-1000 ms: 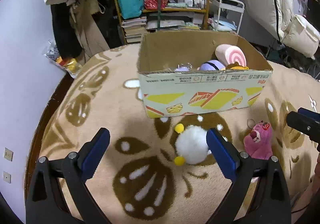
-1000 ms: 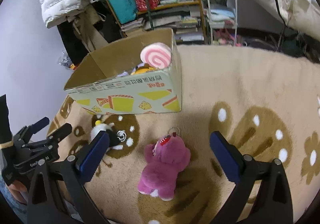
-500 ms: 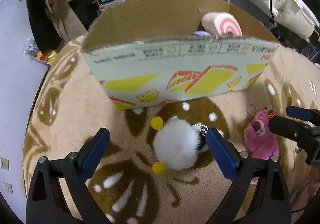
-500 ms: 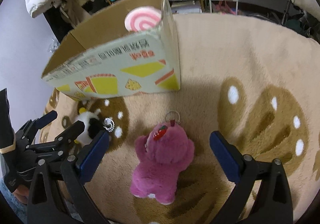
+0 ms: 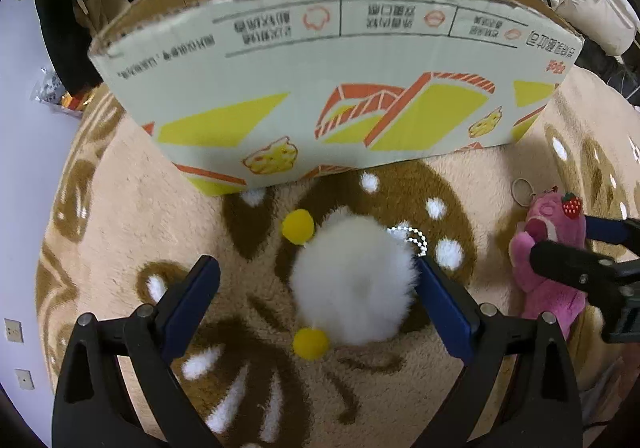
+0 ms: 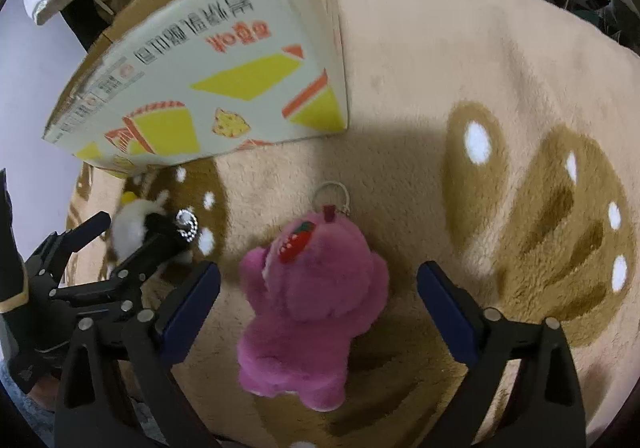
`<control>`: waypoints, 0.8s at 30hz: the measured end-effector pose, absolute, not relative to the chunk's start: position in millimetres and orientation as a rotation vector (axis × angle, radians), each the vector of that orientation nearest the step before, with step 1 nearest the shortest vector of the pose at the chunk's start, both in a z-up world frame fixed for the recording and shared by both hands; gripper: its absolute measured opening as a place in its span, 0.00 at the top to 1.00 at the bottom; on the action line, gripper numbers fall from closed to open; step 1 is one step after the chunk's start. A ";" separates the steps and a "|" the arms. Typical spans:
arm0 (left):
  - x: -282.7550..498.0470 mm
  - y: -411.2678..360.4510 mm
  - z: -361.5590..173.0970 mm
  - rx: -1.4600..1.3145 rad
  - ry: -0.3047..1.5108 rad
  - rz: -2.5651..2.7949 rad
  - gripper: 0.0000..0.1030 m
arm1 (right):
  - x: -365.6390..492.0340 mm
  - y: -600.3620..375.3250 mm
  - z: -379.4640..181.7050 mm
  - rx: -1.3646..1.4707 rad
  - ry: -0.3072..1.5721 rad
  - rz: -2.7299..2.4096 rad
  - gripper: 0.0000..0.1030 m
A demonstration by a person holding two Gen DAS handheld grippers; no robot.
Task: Organize soft objects
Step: 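Grasp the white fluffy chick with the left gripper while the right grasps the pink bear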
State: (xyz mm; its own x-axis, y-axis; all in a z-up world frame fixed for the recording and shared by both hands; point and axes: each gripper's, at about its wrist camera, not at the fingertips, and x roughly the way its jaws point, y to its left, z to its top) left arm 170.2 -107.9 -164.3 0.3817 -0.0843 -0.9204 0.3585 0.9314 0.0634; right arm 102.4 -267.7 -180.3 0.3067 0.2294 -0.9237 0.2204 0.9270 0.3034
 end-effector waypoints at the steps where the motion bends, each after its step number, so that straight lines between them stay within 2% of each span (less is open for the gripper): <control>1: 170.7 -108.4 -165.2 0.271 1.155 -0.283 0.07 | 102.7 -266.9 -182.0 0.416 1.276 0.008 0.08; 3: 172.4 -107.8 -166.2 0.266 1.163 -0.286 0.07 | 103.6 -266.4 -184.4 0.418 1.284 0.006 0.08; 7: 177.8 -102.6 -171.5 0.217 1.186 -0.311 0.15 | 105.3 -262.4 -187.2 0.408 1.289 0.009 0.21; 11: 182.0 -96.3 -176.7 0.186 1.210 -0.334 0.19 | 106.8 -258.6 -190.1 0.401 1.289 0.019 0.26; 14: 184.6 -95.6 -177.8 0.181 1.206 -0.339 0.21 | 107.3 -254.8 -191.5 0.394 1.287 0.021 0.26; 17: 187.0 -95.8 -179.0 0.162 1.206 -0.356 0.28 | 108.0 -248.9 -191.4 0.392 1.276 0.017 0.30; 21: 181.7 -103.2 -182.2 0.183 1.184 -0.390 0.42 | 106.1 -247.6 -189.2 0.394 1.258 0.023 0.30; 24: 181.0 -107.4 -184.2 0.162 1.191 -0.418 0.49 | 107.5 -244.8 -189.4 0.373 1.255 0.023 0.30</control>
